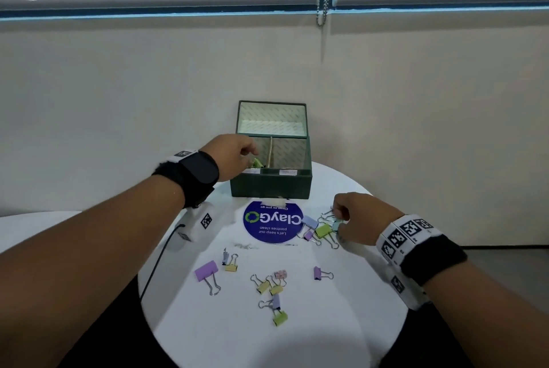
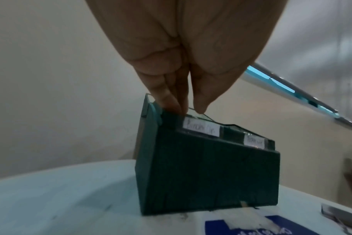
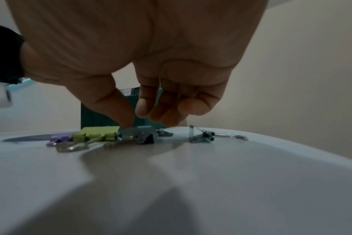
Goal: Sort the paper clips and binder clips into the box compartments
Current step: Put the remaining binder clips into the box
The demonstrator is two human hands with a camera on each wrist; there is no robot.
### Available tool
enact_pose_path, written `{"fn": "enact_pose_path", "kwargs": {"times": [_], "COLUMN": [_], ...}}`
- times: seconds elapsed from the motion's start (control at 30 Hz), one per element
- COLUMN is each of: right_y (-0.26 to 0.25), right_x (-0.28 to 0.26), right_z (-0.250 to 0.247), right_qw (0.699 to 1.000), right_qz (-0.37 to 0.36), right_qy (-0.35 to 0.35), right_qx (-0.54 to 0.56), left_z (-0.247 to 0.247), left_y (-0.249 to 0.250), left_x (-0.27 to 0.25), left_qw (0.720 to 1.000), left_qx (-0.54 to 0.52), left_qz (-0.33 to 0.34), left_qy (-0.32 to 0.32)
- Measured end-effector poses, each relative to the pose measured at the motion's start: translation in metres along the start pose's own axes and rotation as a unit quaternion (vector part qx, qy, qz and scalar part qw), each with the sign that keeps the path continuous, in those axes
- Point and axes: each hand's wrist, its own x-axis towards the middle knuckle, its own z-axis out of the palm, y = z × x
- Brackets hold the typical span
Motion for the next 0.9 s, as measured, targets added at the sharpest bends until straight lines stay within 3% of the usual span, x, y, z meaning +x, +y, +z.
{"fn": "enact_pose_path", "kwargs": {"times": [0.13, 0.27, 0.4, 0.6, 0.9], "right_y": [0.0, -0.001, -0.004, 0.005, 0.0], "right_x": [0.0, -0.002, -0.002, -0.009, -0.011], "right_z": [0.002, 0.007, 0.01, 0.009, 0.01], "right_qw": [1.0, 1.0, 0.998, 0.987, 0.98], "right_qz": [0.018, 0.008, -0.037, -0.097, -0.137], "right_qy": [-0.013, -0.015, 0.02, 0.087, 0.111], "right_qx": [-0.004, 0.018, 0.042, 0.094, 0.093], "left_z": [-0.005, 0.015, 0.046, 0.067, 0.053], "left_y": [0.011, 0.043, 0.079, 0.109, 0.091], "left_x": [-0.03, -0.065, -0.068, -0.062, -0.078], "left_qw": [0.994, 0.957, 0.924, 0.915, 0.939], "left_qx": [0.059, 0.124, 0.172, 0.243, 0.149], "left_qz": [0.095, 0.208, 0.274, 0.258, 0.212], "left_qy": [-0.011, -0.163, -0.205, -0.191, -0.227]}}
